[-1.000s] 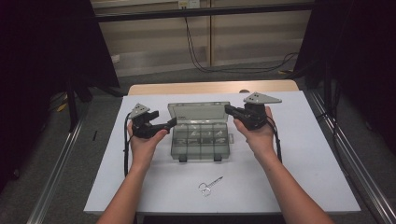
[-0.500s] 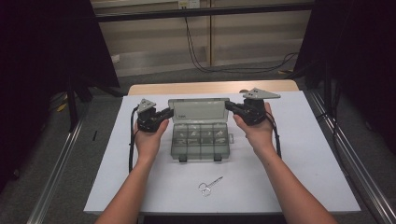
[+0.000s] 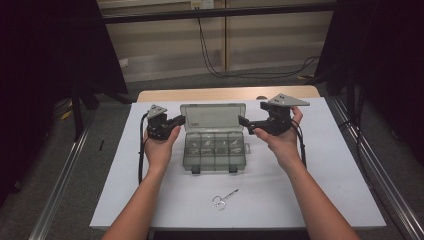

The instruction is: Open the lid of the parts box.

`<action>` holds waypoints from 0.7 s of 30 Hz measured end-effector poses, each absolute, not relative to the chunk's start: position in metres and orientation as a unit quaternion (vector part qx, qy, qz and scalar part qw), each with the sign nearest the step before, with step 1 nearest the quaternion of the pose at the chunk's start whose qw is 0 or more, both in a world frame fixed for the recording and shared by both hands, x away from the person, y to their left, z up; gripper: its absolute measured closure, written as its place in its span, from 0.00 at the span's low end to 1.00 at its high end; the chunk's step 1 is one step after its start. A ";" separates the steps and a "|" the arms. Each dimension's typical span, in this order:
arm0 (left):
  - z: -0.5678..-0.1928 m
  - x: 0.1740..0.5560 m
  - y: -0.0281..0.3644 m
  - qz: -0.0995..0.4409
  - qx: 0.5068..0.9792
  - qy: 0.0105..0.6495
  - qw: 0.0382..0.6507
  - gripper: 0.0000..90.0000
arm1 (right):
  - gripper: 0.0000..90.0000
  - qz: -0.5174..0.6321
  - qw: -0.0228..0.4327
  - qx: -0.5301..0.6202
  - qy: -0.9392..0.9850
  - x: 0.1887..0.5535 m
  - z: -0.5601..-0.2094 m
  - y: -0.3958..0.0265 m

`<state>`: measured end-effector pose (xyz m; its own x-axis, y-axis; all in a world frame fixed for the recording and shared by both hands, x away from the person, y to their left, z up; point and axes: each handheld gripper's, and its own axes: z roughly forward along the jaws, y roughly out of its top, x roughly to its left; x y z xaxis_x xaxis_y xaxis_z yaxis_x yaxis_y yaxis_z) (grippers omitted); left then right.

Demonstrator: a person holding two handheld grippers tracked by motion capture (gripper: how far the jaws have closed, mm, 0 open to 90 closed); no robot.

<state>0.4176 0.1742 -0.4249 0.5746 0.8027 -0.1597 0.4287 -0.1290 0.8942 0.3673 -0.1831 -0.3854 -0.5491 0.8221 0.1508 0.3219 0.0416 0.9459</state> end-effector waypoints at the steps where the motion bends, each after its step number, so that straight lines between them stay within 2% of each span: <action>1: -0.425 0.418 0.174 0.184 0.729 0.423 0.507 0.92 | 0.00 0.542 0.232 0.431 0.683 0.370 -0.390 -0.184; 2: -0.425 0.418 0.174 0.184 0.728 0.423 0.507 0.92 | 0.00 0.542 0.232 0.431 0.683 0.370 -0.390 -0.184; 4: -0.425 0.418 0.174 0.183 0.728 0.424 0.507 0.92 | 0.09 0.526 0.239 0.443 0.685 0.375 -0.403 -0.181; 5: -0.425 0.418 0.175 0.183 0.727 0.424 0.507 0.92 | 0.09 0.526 0.239 0.443 0.685 0.375 -0.403 -0.181; 6: -0.425 0.418 0.175 0.182 0.728 0.424 0.508 0.92 | 0.25 0.509 0.250 0.452 0.688 0.377 -0.411 -0.178; 7: -0.425 0.418 0.175 0.181 0.727 0.424 0.509 0.92 | 0.25 0.509 0.250 0.452 0.688 0.377 -0.411 -0.178; 8: -0.426 0.419 0.175 0.181 0.727 0.424 0.509 0.92 | 0.33 0.494 0.259 0.468 0.685 0.379 -0.417 -0.175; 10: -0.426 0.419 0.174 0.176 0.720 0.429 0.517 0.92 | 0.56 0.490 0.241 0.487 0.682 0.384 -0.430 -0.174; 12: -0.426 0.419 0.174 0.178 0.720 0.429 0.516 0.92 | 0.65 0.497 0.237 0.483 0.681 0.385 -0.435 -0.172; 13: -0.427 0.420 0.174 0.175 0.718 0.430 0.518 0.92 | 0.65 0.497 0.237 0.483 0.681 0.385 -0.435 -0.172; 14: -0.427 0.421 0.174 0.178 0.714 0.435 0.519 0.92 | 0.75 0.500 0.234 0.482 0.680 0.387 -0.437 -0.169; 18: -0.428 0.424 0.174 0.173 0.715 0.435 0.520 0.92 | 0.91 0.504 0.227 0.486 0.677 0.393 -0.440 -0.168; 21: -0.429 0.429 0.175 0.167 0.714 0.436 0.522 0.92 | 0.94 0.496 0.235 0.486 0.680 0.396 -0.441 -0.166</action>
<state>0.4286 0.1753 -0.4288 0.5647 0.7965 -0.2162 0.4486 -0.0763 0.8905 0.3963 -0.1663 -0.4413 -0.4169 0.8941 0.1637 0.4280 0.0341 0.9031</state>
